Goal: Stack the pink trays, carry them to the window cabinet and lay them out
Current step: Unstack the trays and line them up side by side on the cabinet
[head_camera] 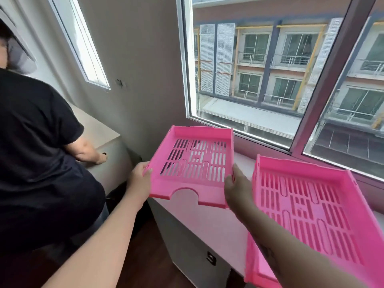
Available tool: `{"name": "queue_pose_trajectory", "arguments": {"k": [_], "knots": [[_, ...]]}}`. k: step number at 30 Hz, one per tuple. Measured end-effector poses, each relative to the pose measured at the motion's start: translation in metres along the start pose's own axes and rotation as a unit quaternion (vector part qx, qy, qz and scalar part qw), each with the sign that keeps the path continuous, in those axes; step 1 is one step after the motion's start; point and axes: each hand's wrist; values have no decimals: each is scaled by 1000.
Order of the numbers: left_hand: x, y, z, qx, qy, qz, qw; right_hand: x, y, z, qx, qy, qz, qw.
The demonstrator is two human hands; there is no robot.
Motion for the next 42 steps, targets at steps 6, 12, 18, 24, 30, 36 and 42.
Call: {"name": "queue_pose_trajectory", "arguments": {"k": [6, 12, 18, 24, 30, 36, 42], "knots": [[-52, -4, 44, 7, 27, 55, 998, -13, -59, -17, 24, -100, 25, 994], [-65, -11, 82, 11, 59, 77, 995, -17, -82, -28, 79, -108, 35, 990], [-67, -12, 70, -64, 19, 19, 998, -25, -70, -13, 131, -78, 35, 988], [-40, -58, 1, -117, -201, 17, 972, -37, -9, 16, 142, 39, -73, 986], [35, -139, -52, -46, -193, 237, 951, -23, 101, -12, 294, 81, -115, 945], [110, -195, -78, -62, -32, 408, 910, 23, 209, -76, 371, -86, -149, 912], [125, -219, -71, -97, 20, 371, 923, 62, 239, -119, 282, -223, -17, 933]]}}
Point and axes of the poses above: each hand's wrist, its own x-axis away from the middle knuckle, its own y-axis out of the back of the hand, z = x × y, and after that the axes turned 3 degrees about x, right-handed
